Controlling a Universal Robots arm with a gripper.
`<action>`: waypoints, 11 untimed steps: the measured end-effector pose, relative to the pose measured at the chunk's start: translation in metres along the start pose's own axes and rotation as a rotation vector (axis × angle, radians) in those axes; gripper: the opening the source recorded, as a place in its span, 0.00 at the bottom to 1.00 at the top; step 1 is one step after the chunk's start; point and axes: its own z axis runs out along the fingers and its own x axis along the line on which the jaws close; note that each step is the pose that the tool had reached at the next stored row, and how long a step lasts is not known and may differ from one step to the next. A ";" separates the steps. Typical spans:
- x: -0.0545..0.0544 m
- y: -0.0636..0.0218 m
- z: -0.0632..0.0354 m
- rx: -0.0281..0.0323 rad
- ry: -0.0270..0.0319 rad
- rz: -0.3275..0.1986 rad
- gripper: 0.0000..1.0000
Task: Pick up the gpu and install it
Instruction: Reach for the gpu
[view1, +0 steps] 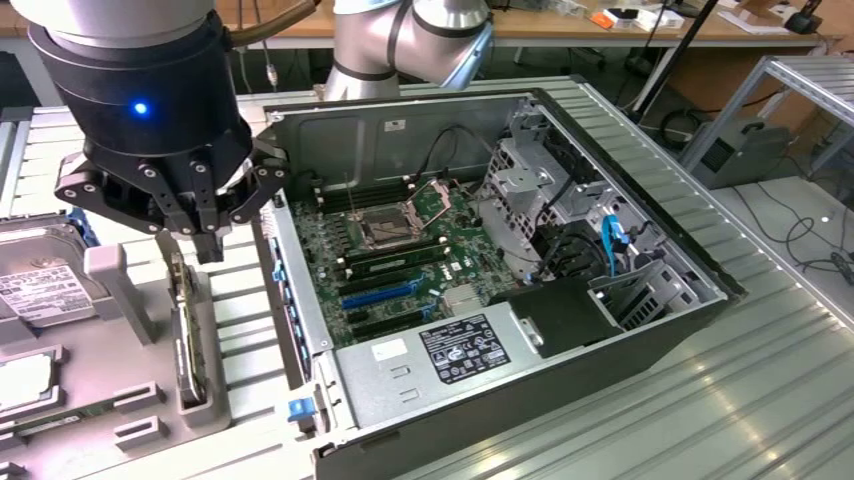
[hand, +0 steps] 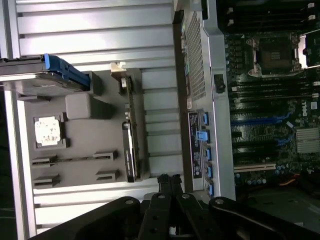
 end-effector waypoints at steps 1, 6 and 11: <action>0.000 -0.0006 -0.0001 0.0001 0.0001 0.000 0.10; 0.000 -0.0064 -0.0003 0.0000 0.0000 0.000 0.10; -0.001 -0.0130 -0.0006 0.0001 0.0001 0.000 0.10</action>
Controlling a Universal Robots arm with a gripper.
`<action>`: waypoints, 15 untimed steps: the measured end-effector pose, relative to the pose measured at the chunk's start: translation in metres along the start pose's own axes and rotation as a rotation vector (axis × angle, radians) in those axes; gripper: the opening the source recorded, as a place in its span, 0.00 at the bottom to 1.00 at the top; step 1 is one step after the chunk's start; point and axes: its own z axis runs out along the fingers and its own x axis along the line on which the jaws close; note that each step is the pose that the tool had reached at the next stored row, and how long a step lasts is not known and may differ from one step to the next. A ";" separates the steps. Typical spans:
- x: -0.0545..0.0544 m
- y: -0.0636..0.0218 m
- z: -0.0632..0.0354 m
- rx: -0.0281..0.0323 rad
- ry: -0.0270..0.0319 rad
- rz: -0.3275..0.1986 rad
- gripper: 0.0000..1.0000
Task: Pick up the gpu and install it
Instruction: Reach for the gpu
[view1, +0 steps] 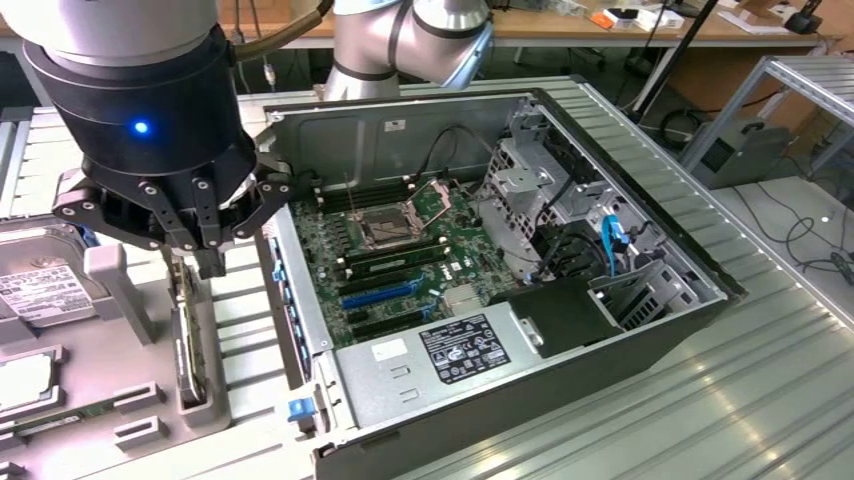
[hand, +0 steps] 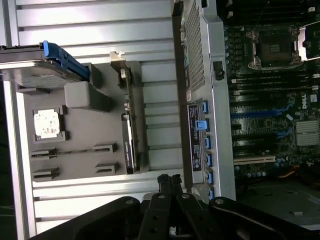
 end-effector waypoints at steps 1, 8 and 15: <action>0.000 -0.0012 0.0000 -0.0001 0.0000 0.000 0.10; -0.001 -0.0080 -0.0003 -0.0001 -0.0001 0.000 0.10; -0.001 -0.0124 -0.0005 0.0000 0.0000 0.000 0.10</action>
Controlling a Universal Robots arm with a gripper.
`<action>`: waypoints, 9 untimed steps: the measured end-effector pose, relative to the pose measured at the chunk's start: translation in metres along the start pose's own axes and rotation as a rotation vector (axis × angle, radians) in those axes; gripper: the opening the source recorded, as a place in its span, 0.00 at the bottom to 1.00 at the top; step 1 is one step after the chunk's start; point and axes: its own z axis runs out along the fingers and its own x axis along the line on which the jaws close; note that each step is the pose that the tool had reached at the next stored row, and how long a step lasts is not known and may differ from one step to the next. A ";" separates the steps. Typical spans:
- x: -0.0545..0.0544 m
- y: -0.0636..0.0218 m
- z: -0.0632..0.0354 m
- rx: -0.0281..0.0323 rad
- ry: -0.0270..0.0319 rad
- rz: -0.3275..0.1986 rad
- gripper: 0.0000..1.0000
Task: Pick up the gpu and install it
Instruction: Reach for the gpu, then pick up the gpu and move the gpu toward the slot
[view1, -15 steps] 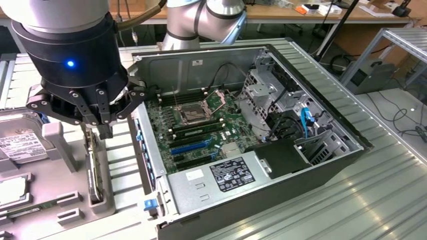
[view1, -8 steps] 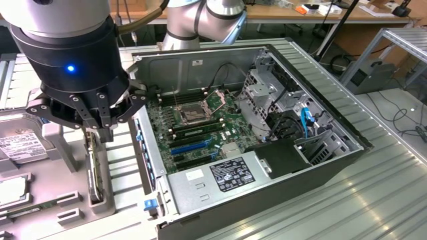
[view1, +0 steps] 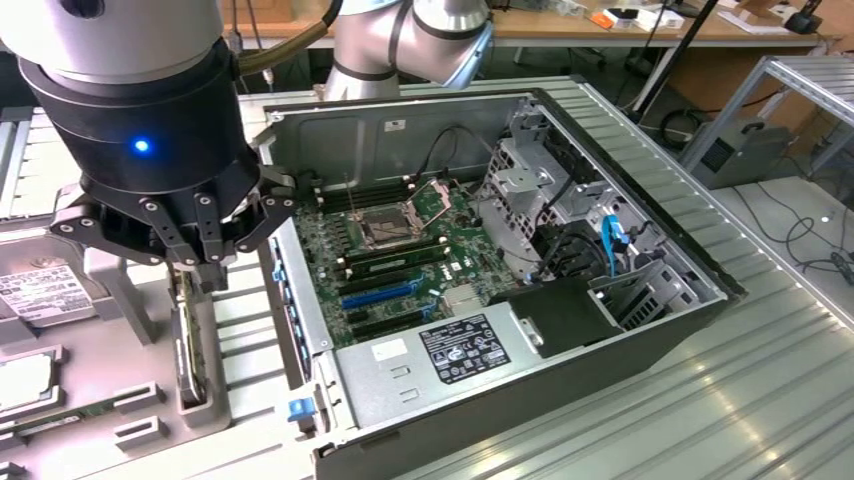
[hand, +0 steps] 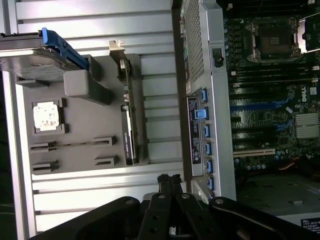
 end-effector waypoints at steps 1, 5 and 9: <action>0.000 0.0000 0.0000 0.0000 0.0000 0.000 0.10; 0.000 0.0000 0.0000 0.0000 0.0000 0.000 0.10; 0.000 0.0000 0.0000 0.0000 0.0000 0.000 0.10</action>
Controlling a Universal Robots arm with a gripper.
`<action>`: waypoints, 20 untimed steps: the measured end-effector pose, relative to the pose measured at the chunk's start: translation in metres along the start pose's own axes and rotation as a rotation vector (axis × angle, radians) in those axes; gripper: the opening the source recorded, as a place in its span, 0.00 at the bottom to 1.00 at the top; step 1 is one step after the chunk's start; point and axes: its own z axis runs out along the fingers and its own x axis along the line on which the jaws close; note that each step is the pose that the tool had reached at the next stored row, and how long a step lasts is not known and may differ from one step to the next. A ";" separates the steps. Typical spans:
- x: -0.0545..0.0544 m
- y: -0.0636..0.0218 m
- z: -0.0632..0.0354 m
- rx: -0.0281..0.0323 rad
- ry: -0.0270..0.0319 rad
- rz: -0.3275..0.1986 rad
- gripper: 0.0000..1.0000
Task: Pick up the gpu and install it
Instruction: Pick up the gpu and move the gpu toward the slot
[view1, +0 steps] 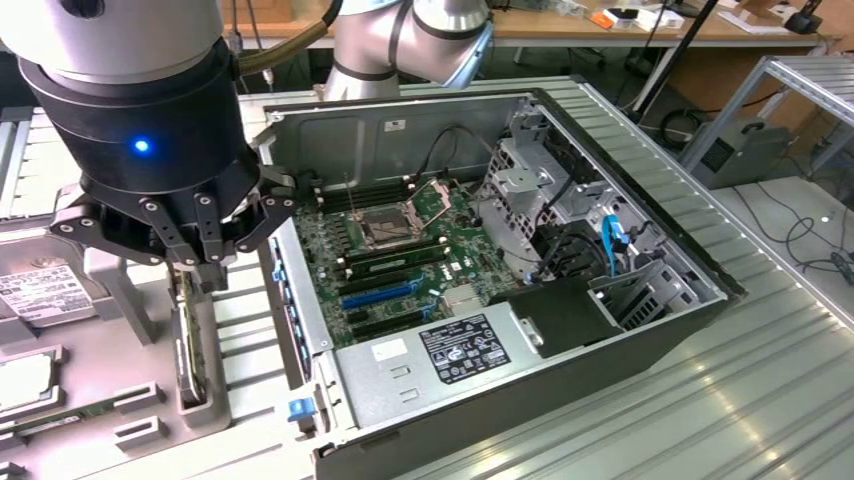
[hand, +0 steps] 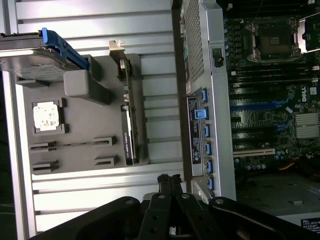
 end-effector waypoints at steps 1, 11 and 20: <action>0.000 0.0000 0.0000 0.0000 0.0000 0.000 0.11; 0.001 -0.0002 0.0051 0.0000 0.0000 0.000 0.42; 0.002 -0.0004 0.0120 0.0000 0.0001 0.000 0.42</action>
